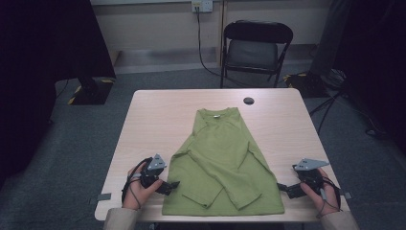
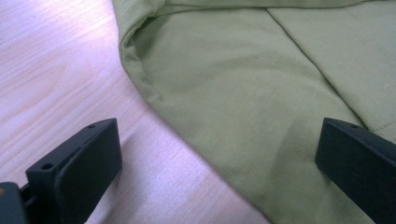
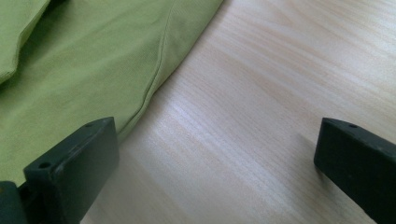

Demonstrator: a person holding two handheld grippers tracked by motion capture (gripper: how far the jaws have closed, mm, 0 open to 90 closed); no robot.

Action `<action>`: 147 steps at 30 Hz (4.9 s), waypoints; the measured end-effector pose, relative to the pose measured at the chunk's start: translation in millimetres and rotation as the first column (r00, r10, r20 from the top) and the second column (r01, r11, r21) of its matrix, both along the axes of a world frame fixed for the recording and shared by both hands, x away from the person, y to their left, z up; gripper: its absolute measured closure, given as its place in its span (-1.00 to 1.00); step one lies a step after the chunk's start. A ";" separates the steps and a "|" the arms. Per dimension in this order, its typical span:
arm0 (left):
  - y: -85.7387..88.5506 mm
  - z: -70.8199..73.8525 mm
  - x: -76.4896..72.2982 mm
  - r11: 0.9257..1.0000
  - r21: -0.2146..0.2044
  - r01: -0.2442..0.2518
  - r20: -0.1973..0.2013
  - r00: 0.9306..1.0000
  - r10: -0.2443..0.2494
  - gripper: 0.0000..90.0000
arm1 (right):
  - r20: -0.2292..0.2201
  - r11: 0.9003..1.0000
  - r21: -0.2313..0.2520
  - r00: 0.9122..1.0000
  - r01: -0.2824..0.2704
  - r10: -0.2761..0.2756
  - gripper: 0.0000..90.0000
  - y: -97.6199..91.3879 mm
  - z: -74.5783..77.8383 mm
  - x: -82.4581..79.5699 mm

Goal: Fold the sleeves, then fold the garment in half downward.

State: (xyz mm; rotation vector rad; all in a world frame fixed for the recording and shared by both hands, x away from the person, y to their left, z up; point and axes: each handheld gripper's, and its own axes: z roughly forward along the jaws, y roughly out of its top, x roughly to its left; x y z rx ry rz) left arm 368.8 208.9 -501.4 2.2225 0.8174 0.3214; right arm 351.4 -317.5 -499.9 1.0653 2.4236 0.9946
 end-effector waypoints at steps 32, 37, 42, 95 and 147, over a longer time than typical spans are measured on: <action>-8.5 34.6 49.4 0.977 -0.052 -0.206 0.056 0.976 0.209 -0.83 | 0.065 0.996 0.083 0.997 0.033 -0.038 -0.37 28.2 30.4 38.6; -16.6 31.2 72.2 0.978 -0.034 -0.208 0.050 0.977 0.209 -0.57 | 0.047 0.995 0.074 0.997 0.063 -0.066 -0.26 43.4 30.2 59.0; -25.6 15.5 83.5 0.985 -0.026 -0.169 0.021 0.985 0.170 -0.42 | 0.028 0.989 0.096 0.993 0.115 -0.118 -0.19 50.0 21.6 78.5; -34.1 18.1 -1.8 1.000 0.022 -0.005 -0.077 0.997 0.007 0.94 | -0.034 0.995 0.040 0.995 -0.089 0.090 0.95 42.6 13.0 -2.5; -32.9 0.4 -5.4 0.999 0.000 0.035 -0.002 0.999 -0.035 -1.00 | -0.009 0.998 0.015 0.998 -0.058 0.058 -1.00 30.7 0.2 -1.6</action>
